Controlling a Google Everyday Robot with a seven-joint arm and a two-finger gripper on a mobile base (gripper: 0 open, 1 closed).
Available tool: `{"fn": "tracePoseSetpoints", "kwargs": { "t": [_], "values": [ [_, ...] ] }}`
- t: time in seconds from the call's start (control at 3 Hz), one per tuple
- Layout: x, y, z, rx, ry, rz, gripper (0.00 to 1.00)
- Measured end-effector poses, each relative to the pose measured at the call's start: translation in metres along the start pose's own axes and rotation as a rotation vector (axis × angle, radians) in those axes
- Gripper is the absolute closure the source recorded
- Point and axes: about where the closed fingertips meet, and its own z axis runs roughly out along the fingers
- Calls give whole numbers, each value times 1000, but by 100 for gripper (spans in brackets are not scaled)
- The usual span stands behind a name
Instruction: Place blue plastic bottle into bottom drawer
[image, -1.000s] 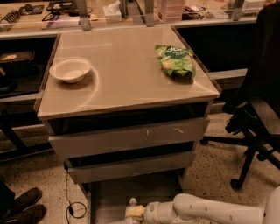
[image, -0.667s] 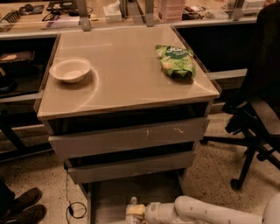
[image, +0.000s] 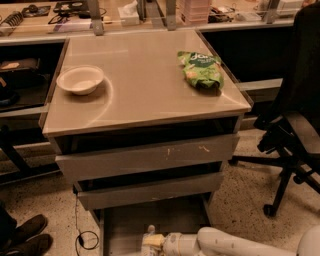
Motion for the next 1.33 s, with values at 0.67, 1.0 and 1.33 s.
{"fn": "tracePoseSetpoints", "kwargs": {
  "t": [0.67, 1.0, 1.33],
  "values": [
    [-25, -12, 36, -56, -30, 11, 100],
    [-40, -17, 47, -62, -48, 8, 100],
    [-54, -20, 49, -76, -75, 0, 100]
  ]
}}
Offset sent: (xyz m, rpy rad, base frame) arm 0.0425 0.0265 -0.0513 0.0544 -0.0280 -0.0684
